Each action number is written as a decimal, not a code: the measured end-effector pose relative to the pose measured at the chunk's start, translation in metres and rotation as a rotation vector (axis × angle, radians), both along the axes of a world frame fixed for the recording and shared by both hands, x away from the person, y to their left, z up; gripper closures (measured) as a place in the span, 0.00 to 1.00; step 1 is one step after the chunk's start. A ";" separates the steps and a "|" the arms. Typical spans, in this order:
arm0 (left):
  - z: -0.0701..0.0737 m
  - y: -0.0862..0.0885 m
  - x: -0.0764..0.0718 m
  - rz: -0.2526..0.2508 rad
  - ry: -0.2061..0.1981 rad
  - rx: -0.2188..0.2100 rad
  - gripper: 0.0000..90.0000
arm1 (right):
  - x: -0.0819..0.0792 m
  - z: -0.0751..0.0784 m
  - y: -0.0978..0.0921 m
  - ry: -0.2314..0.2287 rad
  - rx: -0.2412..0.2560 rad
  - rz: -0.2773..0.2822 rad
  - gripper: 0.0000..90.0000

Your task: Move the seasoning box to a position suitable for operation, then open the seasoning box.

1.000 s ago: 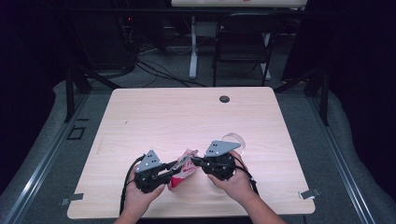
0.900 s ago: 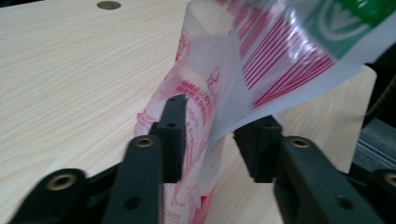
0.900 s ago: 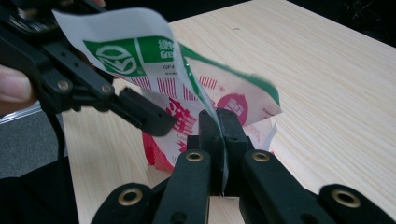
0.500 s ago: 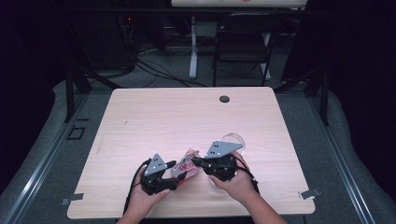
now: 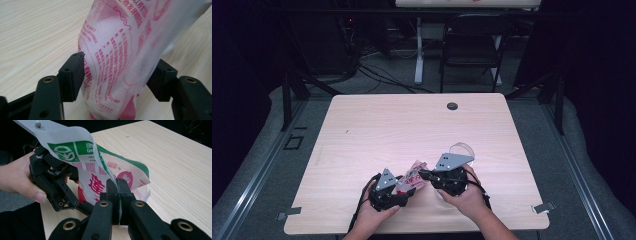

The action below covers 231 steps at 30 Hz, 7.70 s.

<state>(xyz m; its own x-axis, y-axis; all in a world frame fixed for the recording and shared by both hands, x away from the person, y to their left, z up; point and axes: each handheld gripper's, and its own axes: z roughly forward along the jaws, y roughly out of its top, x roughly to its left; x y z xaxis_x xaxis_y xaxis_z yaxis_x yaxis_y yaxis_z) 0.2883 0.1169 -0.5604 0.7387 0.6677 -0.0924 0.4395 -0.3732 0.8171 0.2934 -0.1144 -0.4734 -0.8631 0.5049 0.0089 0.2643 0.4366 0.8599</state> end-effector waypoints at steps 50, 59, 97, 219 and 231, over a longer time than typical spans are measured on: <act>-0.027 -0.018 0.007 0.020 0.082 0.104 0.38 | -0.008 -0.014 -0.017 0.023 0.026 -0.020 1.00; -0.027 -0.018 0.006 0.014 0.048 0.134 0.43 | -0.008 -0.014 -0.018 0.025 0.026 -0.019 1.00; -0.012 -0.011 0.001 0.019 -0.056 0.142 0.60 | -0.007 -0.004 -0.019 0.006 0.066 -0.021 1.00; 0.022 -0.011 0.002 0.051 -0.344 0.422 0.66 | -0.029 0.035 -0.022 -0.304 -0.251 0.197 0.99; 0.030 -0.017 0.008 0.045 -0.408 0.495 0.66 | -0.027 0.031 -0.032 -0.280 -0.211 0.164 1.00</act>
<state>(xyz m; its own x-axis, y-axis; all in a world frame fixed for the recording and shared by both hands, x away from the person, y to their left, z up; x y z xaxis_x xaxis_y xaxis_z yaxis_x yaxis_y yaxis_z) 0.2960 0.0998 -0.5305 0.6195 0.5905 0.5172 0.1542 -0.7376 0.6574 0.2662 -0.1465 -0.4426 -0.8867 0.3255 -0.3283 -0.0562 0.6289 0.7754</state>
